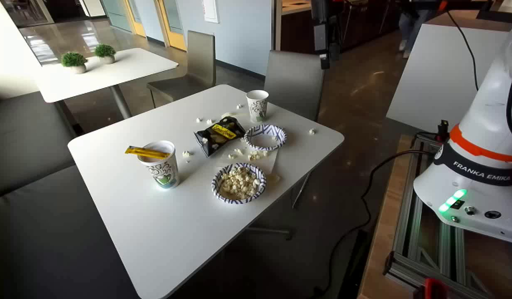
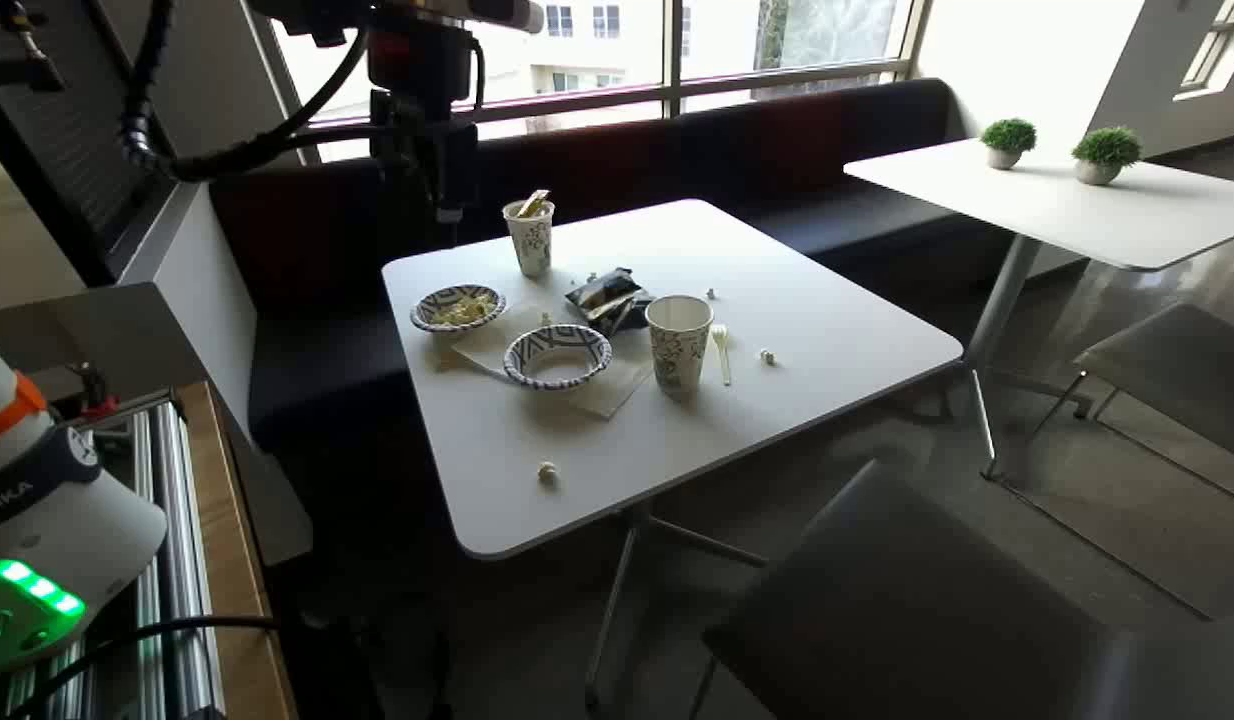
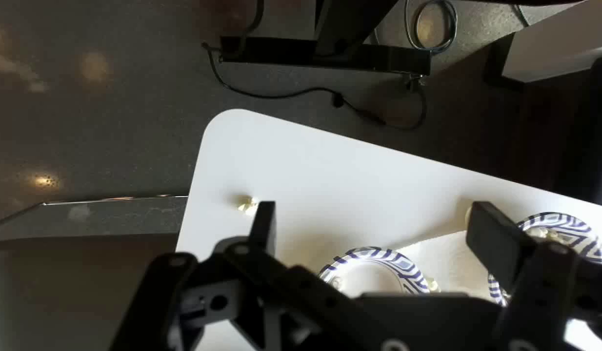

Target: Pick up the white spoon and move it to the right side of the table

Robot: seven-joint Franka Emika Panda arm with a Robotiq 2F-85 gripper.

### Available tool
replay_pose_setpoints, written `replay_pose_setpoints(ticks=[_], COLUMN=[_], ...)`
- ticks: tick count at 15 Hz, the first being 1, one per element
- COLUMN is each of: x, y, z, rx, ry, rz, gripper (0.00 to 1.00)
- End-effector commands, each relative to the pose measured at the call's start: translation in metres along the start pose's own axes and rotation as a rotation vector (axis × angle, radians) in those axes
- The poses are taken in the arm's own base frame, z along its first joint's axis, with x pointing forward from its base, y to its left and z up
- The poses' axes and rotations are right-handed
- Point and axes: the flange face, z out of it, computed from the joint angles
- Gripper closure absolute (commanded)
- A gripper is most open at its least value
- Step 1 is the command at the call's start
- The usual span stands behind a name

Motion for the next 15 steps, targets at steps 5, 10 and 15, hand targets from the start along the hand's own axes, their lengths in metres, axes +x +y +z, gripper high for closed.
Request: replay_pose_setpoints(ticks=[5, 10, 15], x=[0.000, 0.002, -0.010], y=[0.000, -0.020, -0.066], z=[-0.001, 0.010, 0.063], rx=[0.000, 0.002, 0.193], ry=[-0.001, 0.003, -0.080], rz=[0.000, -0.018, -0.037], gripper=[0.00, 0.00, 0.00])
